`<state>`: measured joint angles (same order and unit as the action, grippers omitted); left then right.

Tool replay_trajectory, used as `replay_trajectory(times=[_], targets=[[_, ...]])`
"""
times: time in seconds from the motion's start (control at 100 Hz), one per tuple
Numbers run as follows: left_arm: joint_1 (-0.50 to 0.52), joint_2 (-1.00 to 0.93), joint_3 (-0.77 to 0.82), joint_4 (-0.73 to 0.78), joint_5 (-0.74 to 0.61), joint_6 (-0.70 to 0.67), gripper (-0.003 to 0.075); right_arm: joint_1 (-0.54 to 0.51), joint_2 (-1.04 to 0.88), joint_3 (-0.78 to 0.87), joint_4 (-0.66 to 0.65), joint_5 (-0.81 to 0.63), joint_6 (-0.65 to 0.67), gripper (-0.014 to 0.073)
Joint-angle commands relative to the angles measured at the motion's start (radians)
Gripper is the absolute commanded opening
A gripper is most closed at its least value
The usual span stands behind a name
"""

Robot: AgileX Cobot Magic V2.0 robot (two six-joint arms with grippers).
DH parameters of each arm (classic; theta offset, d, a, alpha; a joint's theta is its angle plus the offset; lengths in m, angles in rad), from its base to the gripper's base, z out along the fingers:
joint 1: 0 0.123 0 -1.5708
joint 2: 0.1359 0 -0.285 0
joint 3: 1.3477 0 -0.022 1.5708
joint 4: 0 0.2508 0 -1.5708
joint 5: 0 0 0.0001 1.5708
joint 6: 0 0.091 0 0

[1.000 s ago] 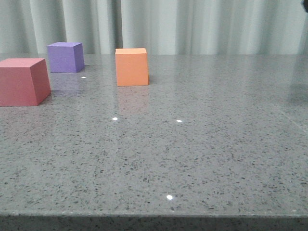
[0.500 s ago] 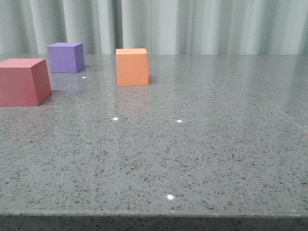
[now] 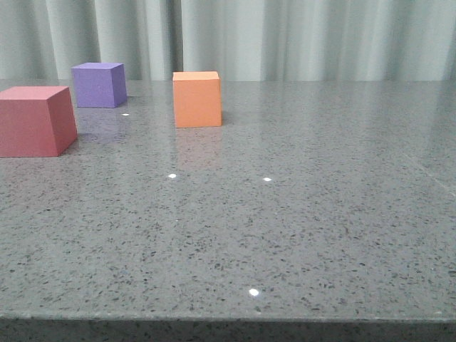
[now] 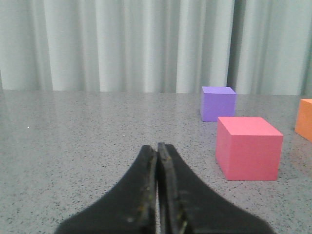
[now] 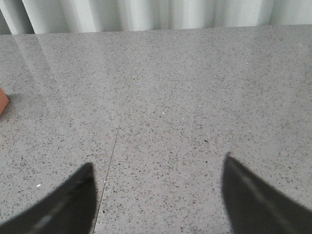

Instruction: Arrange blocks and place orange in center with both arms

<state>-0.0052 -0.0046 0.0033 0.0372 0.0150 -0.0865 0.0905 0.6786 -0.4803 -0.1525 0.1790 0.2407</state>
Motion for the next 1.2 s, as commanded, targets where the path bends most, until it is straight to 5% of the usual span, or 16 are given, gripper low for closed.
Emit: replay_trajectory(times=[0.0,0.17,0.71,1.19], targets=[[0.003,-0.037,0.042,-0.006,-0.079,-0.003,-0.0020,-0.006,-0.005,-0.025,-0.013,-0.089,-0.006,0.0309],[0.003,-0.037,0.042,-0.006,-0.080,-0.003,-0.0020,-0.006,-0.005,-0.025,-0.013,-0.082,-0.006,-0.0074],[0.003,-0.019,-0.050,-0.096,-0.108,-0.003,-0.0020,-0.006,-0.005,-0.025,-0.013,-0.072,-0.006,-0.0069],[0.003,0.450,-0.697,-0.135,0.540,-0.003,-0.0020,-0.006,-0.005,-0.025,-0.013,-0.072,-0.006,-0.0069]])
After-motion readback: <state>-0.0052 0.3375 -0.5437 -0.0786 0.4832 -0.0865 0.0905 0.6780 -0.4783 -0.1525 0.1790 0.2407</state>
